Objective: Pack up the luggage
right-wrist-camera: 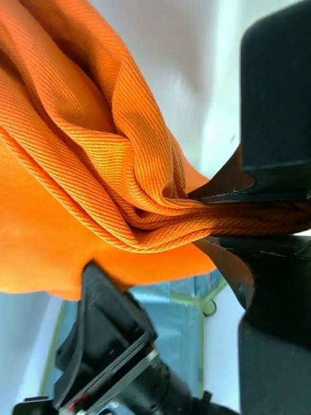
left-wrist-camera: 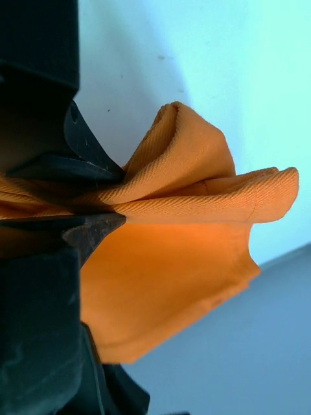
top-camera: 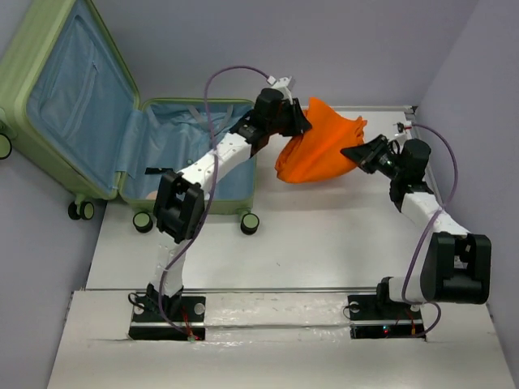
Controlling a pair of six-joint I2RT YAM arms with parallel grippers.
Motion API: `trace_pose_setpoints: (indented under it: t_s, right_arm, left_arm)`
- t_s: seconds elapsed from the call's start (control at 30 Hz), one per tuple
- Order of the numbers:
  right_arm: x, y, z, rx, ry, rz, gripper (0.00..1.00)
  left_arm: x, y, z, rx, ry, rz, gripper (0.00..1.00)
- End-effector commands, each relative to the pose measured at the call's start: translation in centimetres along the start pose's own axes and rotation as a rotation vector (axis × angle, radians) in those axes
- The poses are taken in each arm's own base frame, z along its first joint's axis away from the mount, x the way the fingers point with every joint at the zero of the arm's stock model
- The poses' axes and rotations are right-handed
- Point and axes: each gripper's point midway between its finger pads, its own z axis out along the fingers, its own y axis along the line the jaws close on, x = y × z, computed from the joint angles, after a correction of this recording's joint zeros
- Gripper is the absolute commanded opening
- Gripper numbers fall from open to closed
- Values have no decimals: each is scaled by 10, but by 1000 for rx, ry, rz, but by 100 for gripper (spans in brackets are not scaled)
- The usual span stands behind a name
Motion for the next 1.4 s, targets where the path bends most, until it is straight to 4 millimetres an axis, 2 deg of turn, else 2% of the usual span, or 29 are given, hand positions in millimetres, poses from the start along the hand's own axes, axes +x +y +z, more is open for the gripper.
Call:
trace_pose_setpoints:
  t_s: [0.0, 0.07, 0.1, 0.13, 0.17, 0.2, 0.23, 0.3, 0.33, 0.37, 0.4, 0.43, 0.5, 0.53, 0.57, 0.63, 0.7, 0.73, 0.8, 0.83, 0.9, 0.93, 1.0, 1.03, 1.1, 1.13, 1.2, 1.3, 1.37]
  right_arm:
    - [-11, 94, 16, -192, 11, -92, 7]
    - [3, 122, 29, -235, 49, -108, 7]
    - [-2, 137, 40, -252, 35, -124, 7]
    - [2, 147, 47, -265, 46, -128, 7]
    - [20, 164, 56, -295, 86, -134, 7]
    - [21, 171, 73, -299, 88, -137, 7]
    - [29, 177, 83, -307, 108, -137, 7]
    - [50, 187, 104, -324, 154, -140, 7]
    - [74, 191, 126, -329, 200, -141, 7]
    - [88, 191, 138, -329, 227, -143, 7]
    - [114, 196, 148, -340, 283, -142, 9]
    - [135, 183, 173, -314, 331, -135, 25]
    - [176, 173, 195, -289, 425, -177, 56]
    - [191, 163, 204, -253, 476, -195, 72]
    - [208, 143, 217, -177, 548, -198, 99]
    - [224, 121, 219, -105, 616, -237, 100]
    - [217, 120, 221, -85, 592, -275, 100]
    - [212, 124, 218, -85, 580, -289, 100]
    - [200, 142, 211, -115, 550, -327, 100]
    - [196, 147, 208, -121, 542, -339, 100]
    - [187, 159, 203, -144, 522, -367, 100]
    - [181, 170, 198, -165, 509, -378, 100]
    - [176, 180, 192, -193, 500, -399, 100]
    - [172, 192, 184, -227, 495, -411, 100]
    - [173, 203, 174, -263, 491, -436, 100]
    - [172, 207, 162, -282, 491, -443, 100]
    - [170, 215, 148, -325, 481, -464, 100]
    - [169, 218, 122, -358, 463, -496, 100]
    - [173, 211, 111, -359, 473, -504, 100]
  left_arm:
    - [-147, -41, -101, 133, -283, 2, 6]
    - [-172, -28, -134, 95, -324, 2, 6]
    - [-188, 1, -151, 36, -344, -5, 6]
    - [-198, 13, -165, 9, -362, -9, 6]
    - [-209, 19, -185, -8, -389, -5, 6]
    - [-219, 52, -203, -81, -410, -12, 6]
    - [-226, 61, -221, -105, -432, -9, 6]
    - [-230, 94, -240, -162, -437, -32, 6]
    - [-226, 126, -256, -190, -431, -85, 6]
    - [-221, 143, -263, -202, -425, -114, 6]
    - [-206, 176, -268, -265, -412, -159, 6]
    - [-207, 203, -289, -344, -441, -163, 31]
    - [-186, 253, -305, -516, -442, -206, 82]
    - [-176, 267, -314, -585, -421, -227, 99]
    - [-172, 280, -326, -654, -418, -214, 99]
    - [-175, 274, -348, -723, -464, -179, 99]
    - [-180, 255, -357, -703, -517, -151, 99]
    - [-189, 224, -366, -678, -563, -103, 99]
    - [-199, 191, -380, -663, -620, -48, 99]
    - [-204, 161, -398, -633, -672, -11, 99]
    - [-203, 137, -417, -633, -732, 19, 99]
    - [-198, 118, -441, -640, -785, 34, 99]
    - [-190, 118, -474, -742, -847, 38, 99]
    - [-174, 113, -497, -787, -873, 34, 99]
    - [-155, 122, -537, -948, -957, 0, 97]
    - [-132, 125, -557, -1010, -978, -8, 96]
    - [-106, 139, -593, -1194, -1046, -57, 94]
    - [-63, 168, -619, -1456, -1020, -77, 92]
    - [-61, 180, -626, -1588, -974, -33, 91]
